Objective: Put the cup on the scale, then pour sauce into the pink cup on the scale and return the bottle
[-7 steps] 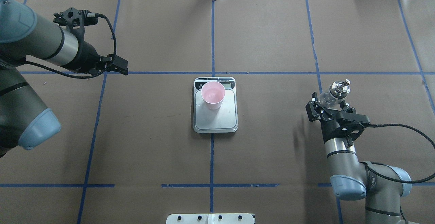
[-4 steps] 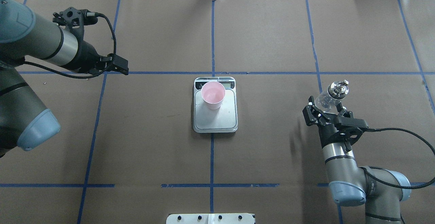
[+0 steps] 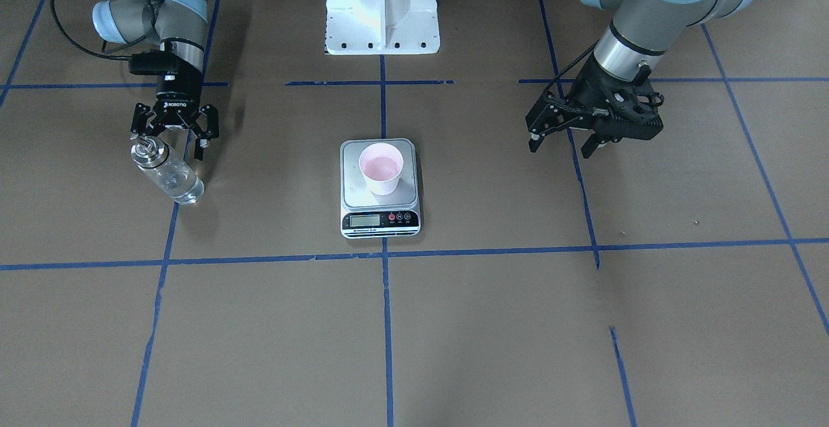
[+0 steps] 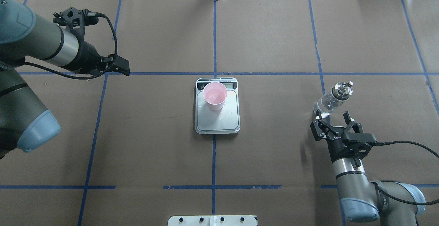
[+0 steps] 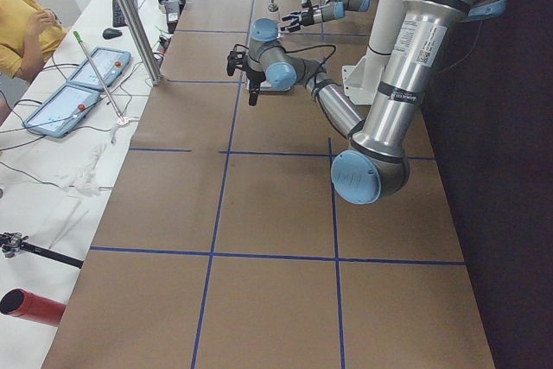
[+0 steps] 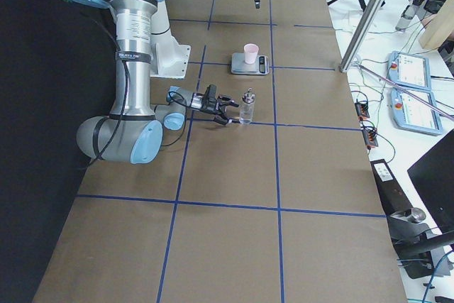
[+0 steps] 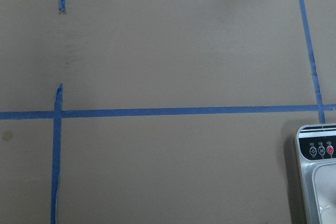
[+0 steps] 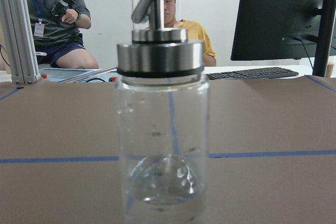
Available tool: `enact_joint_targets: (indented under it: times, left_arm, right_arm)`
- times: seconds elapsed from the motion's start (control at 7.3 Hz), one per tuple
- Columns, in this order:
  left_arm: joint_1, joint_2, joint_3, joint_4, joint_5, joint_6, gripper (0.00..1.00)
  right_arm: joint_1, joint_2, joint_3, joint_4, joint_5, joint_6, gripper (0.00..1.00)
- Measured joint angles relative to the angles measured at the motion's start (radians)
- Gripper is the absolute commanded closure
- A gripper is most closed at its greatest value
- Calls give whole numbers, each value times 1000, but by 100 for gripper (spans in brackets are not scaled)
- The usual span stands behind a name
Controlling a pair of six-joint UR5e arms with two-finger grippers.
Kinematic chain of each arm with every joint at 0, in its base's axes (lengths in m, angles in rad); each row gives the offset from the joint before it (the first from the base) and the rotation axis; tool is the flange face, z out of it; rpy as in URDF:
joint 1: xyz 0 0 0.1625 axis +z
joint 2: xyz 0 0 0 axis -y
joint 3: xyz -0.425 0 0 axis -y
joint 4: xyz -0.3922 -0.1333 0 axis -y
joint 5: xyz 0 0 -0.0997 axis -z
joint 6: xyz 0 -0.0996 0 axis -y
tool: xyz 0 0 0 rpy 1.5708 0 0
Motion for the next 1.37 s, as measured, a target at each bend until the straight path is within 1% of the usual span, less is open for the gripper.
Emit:
enact_joint_targets:
  times: [0.27,0.41,0.55,0.68,0.82,0.96,1.1,1.37]
  left_arm:
    - [0,0,0,0,0,0,0]
    - [-1,1,1,0,0,4,0]
    - [-2,6,1,0,0,17,0]
    - [-12,18,0,-1,0,54,0]
    - [-39,35,0,-1,-2,124,0]
    - [-77,59,-2,-2,-4,214,0]
    - [-123,86,-2,-3,-17,315,0]
    - [-249,152,-3,-5,-118,499,0]
  right_arm:
    - [-22,-119,65,16,33,-7,0]
    - [-25,-181,80,63,63,-31,0]
    - [-24,-234,83,146,97,-90,0]
    - [-22,-262,77,228,131,-162,0]
    - [-11,-277,72,280,181,-221,0]
    - [25,-282,70,308,261,-268,0]
    - [90,-283,70,338,361,-334,0]
    - [268,-276,63,390,573,-484,0]
